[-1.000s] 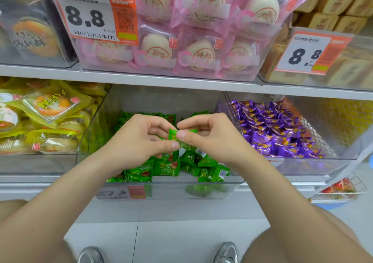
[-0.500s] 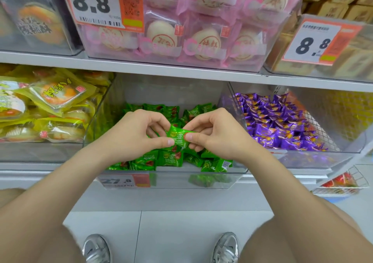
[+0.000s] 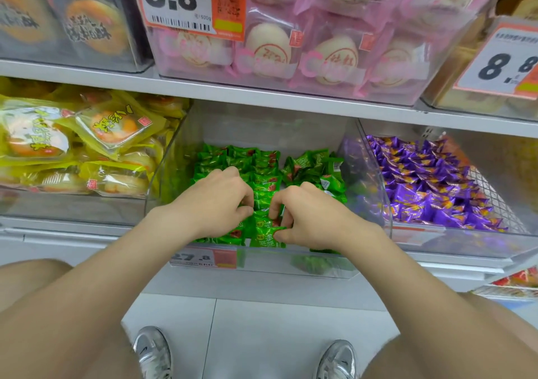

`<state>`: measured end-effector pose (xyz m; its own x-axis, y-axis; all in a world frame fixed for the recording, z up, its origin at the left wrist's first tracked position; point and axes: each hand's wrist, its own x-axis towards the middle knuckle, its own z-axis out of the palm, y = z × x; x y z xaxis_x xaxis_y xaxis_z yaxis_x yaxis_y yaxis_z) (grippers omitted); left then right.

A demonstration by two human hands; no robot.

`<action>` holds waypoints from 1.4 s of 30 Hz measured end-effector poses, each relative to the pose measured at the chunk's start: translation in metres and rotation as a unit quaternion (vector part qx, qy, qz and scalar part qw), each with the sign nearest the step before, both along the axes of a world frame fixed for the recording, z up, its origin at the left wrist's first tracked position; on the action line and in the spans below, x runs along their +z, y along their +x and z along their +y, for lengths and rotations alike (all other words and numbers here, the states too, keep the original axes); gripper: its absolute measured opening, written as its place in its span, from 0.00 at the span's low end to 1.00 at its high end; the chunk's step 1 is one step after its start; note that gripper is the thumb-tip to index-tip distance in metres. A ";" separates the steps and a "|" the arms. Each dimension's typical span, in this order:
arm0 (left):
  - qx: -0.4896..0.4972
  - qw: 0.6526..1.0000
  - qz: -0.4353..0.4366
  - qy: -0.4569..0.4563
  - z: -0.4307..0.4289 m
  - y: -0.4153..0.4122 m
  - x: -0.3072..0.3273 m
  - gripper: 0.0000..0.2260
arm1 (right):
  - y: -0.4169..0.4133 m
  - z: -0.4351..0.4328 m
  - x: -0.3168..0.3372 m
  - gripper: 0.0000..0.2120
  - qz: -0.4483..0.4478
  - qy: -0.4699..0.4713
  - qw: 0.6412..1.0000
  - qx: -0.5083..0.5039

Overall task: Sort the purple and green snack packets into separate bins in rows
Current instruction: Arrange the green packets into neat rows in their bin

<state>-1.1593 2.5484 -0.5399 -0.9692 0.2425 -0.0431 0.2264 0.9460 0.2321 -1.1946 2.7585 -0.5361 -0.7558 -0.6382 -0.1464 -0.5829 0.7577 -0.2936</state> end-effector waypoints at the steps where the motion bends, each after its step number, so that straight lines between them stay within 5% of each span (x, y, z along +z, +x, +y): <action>1: -0.002 1.000 -0.004 -0.001 0.000 0.000 0.000 0.08 | 0.000 -0.001 0.001 0.11 0.009 0.002 1.000 0.001; 9: -0.027 0.998 0.011 0.052 0.010 0.001 0.008 0.09 | -0.001 -0.008 0.000 0.13 0.070 0.012 0.997 0.006; 13: -0.024 0.999 0.015 0.032 0.010 0.003 0.007 0.08 | -0.006 0.006 0.019 0.16 0.025 -0.019 0.999 -0.019; 18: -0.021 0.998 0.011 0.063 0.008 0.004 0.008 0.08 | -0.009 0.034 0.039 0.06 -0.185 0.047 0.982 0.001; 24: -0.038 0.997 0.012 0.059 0.009 0.003 0.007 0.07 | -0.010 0.017 0.028 0.05 -0.143 0.139 0.978 0.053; 31: -0.065 0.994 -0.031 0.084 0.004 -0.001 0.007 0.08 | -0.012 0.013 0.027 0.04 -0.103 -0.021 0.994 0.027; 36: -0.060 0.978 -0.070 0.189 0.004 0.000 0.017 0.11 | -0.004 0.015 0.025 0.04 -0.030 -0.132 0.990 0.036; 40: -0.023 0.967 -0.073 0.243 0.001 0.000 0.021 0.12 | 0.003 0.018 0.029 0.18 -0.065 -0.197 0.978 -0.031; 42: -0.006 0.965 -0.070 0.251 -0.001 0.002 0.021 0.12 | 0.003 0.020 0.029 0.17 -0.078 -0.187 0.979 -0.037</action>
<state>-1.1569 2.5473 -0.5185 -0.9593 0.2783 -0.0479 0.1695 0.7031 0.6906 -1.1916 2.7785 -0.5074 -0.7887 -0.6140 -0.0303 -0.4572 0.6187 -0.6389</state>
